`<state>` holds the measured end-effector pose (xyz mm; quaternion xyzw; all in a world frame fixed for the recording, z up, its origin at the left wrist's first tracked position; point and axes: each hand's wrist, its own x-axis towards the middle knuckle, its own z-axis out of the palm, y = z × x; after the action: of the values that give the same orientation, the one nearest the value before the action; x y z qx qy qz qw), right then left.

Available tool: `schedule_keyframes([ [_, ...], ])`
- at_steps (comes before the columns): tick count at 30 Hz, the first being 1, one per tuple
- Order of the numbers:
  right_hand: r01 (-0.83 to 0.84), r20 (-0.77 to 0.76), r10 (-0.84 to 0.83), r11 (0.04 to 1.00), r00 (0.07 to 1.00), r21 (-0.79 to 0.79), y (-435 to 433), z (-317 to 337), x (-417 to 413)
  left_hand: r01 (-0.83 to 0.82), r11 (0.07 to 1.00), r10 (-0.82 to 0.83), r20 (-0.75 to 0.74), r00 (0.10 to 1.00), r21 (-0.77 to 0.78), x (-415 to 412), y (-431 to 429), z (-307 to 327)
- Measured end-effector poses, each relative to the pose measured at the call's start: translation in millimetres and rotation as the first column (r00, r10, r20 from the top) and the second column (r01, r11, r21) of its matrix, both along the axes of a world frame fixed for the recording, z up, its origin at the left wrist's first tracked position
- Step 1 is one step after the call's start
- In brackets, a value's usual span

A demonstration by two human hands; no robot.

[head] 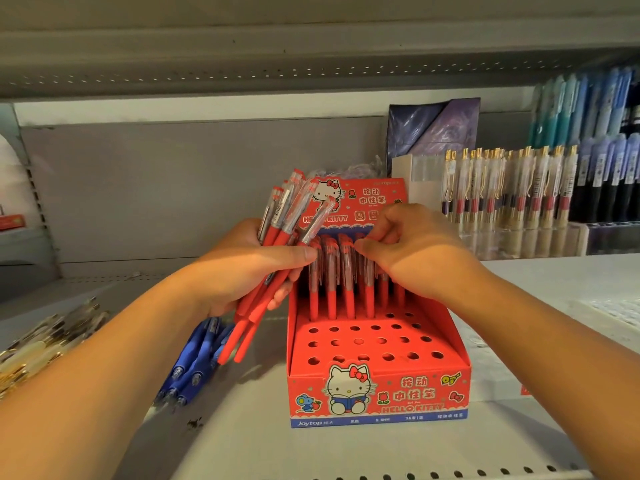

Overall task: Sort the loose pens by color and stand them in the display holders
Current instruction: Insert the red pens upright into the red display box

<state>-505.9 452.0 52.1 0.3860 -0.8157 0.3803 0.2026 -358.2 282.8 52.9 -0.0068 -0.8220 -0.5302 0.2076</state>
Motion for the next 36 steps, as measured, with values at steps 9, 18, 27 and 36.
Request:
schedule_keyframes([
  [9,-0.119,-0.017,0.118,0.981,0.993,-0.155,2.3,3.4,12.0,-0.011,1.0,0.011,0.015,1.0,-0.009,0.0,3.0,-0.1],
  [18,-0.402,0.307,0.595,0.763,0.743,-0.506,5.8,11.9,36.3,0.024,0.999,-0.024,-0.003,1.0,-0.03,2.6,20.0,-0.7],
  [27,-0.38,0.374,0.792,0.574,0.482,-0.725,7.0,15.1,33.6,0.029,0.999,-0.031,0.037,0.999,0.035,1.3,12.9,-0.2],
  [36,-0.226,0.298,0.772,0.49,0.562,-0.842,17.5,29.1,17.3,0.082,0.991,-0.081,-0.008,0.997,0.104,-1.0,8.4,-0.7],
])
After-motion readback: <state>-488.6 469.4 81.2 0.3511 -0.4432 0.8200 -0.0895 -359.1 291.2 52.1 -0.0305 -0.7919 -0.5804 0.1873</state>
